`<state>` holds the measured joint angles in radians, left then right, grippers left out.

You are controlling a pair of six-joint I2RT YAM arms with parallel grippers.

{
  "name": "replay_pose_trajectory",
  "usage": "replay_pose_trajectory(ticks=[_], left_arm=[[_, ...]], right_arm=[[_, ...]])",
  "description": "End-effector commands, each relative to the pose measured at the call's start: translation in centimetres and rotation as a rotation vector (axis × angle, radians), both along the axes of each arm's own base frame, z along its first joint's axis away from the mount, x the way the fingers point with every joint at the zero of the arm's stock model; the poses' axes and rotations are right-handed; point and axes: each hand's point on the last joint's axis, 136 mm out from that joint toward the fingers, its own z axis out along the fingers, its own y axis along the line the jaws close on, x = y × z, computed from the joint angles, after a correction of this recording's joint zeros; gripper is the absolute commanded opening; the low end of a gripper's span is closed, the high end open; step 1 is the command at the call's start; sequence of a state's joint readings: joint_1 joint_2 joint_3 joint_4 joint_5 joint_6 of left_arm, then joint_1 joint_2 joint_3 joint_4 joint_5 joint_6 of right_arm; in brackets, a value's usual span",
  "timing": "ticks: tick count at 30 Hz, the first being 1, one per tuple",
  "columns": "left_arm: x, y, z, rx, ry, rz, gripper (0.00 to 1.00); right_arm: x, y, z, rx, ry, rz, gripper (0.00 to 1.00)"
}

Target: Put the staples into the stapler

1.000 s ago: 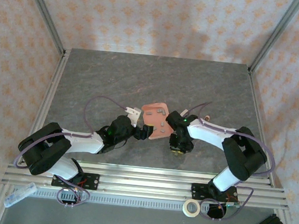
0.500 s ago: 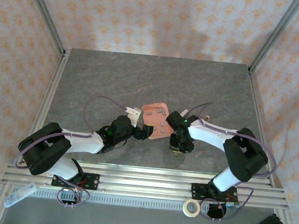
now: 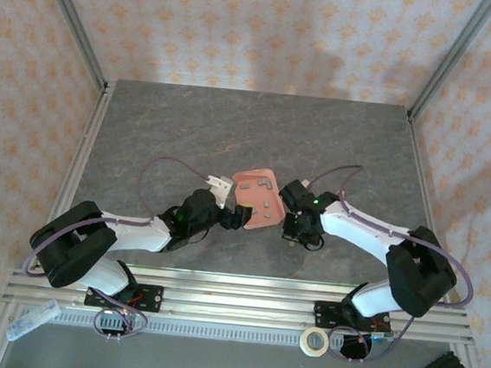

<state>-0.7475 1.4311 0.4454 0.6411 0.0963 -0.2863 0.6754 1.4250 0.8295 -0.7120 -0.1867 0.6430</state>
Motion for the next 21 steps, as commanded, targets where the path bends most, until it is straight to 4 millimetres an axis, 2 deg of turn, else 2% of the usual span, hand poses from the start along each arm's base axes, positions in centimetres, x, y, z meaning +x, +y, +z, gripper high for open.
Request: replay_pose_trajectory(ticks=[1, 6, 11, 21], left_arm=[[0.9, -0.9, 1.7, 0.011, -0.039, -0.006, 0.85], [2.0, -2.8, 1.6, 0.043, -0.03, -0.059, 0.85], [3.2, -4.4, 1.7, 0.044, -0.022, -0.08, 0.85], [5.4, -5.4, 1.1, 0.02, -0.002, 0.001, 0.85]], right_arm=[[1.4, -1.5, 1.2, -0.018, -0.093, -0.047, 0.13], [3.2, -3.5, 2.0, 0.018, -0.181, -0.105, 0.13], [4.8, -6.5, 2.7, -0.012, -0.227, -0.145, 0.13], [5.4, -11.1, 2.0, -0.013, -0.189, -0.22, 0.13]])
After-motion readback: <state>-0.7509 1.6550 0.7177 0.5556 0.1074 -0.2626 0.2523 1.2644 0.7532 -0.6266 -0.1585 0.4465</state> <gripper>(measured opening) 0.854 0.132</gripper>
